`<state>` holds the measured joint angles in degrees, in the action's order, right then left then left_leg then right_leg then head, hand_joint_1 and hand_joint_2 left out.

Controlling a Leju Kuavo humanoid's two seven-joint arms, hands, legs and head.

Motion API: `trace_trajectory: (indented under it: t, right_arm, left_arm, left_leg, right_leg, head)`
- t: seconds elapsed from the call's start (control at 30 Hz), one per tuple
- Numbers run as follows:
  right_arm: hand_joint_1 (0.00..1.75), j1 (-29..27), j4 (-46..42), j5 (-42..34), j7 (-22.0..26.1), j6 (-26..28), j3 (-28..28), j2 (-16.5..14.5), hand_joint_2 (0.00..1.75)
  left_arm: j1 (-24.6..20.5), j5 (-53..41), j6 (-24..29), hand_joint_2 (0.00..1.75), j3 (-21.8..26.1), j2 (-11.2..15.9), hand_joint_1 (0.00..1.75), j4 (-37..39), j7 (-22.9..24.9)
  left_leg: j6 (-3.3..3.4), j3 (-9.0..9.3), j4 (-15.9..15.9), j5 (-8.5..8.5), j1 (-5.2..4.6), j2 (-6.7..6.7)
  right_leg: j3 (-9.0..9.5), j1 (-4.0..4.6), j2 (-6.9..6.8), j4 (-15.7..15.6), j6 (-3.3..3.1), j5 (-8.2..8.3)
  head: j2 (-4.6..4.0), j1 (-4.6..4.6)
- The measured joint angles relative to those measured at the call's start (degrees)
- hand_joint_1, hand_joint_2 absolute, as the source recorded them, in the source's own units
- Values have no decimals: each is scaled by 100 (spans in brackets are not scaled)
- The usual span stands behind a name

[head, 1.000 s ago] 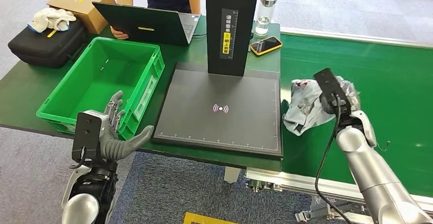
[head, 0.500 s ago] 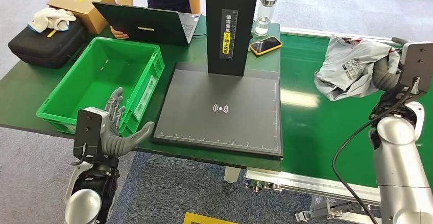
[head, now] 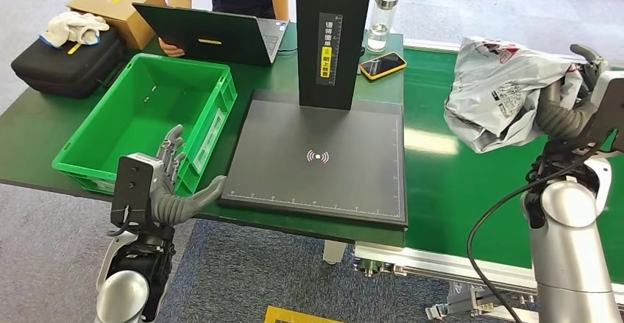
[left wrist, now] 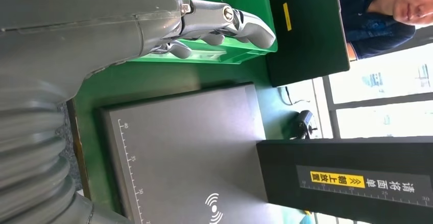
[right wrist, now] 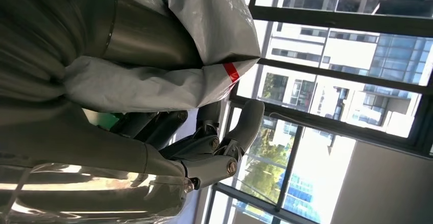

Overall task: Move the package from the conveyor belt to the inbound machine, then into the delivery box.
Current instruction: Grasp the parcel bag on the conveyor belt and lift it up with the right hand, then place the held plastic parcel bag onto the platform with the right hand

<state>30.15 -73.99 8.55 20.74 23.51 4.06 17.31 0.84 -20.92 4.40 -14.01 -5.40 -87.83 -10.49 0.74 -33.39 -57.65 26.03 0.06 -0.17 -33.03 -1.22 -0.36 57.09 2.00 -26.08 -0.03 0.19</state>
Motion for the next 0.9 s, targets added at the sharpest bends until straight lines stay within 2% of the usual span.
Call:
trace_trajectory:
  t: [0.4, 0.9]
  right_arm:
    - [175, -29, -80, -139, -142, -586, -573, -310, 175]
    - [175, 456, 722, -334, -503, -1333, -1394, -499, 175]
  left_arm:
    - [-56, 10, -43, 175, -9, 0, 0, 69, -38]
    - [-210, 79, -89, 175, -107, -1, 0, 248, -55]
  left_leg:
    - [-1, 0, 0, -1, 0, 0]
    - [-1, 0, 0, -1, 1, 0]
  right_leg:
    - [0, 0, 0, 2, 0, 0]
    - [1, 0, 0, 2, 0, 0]
  head:
    - [1, -1]
    - [1, 0]
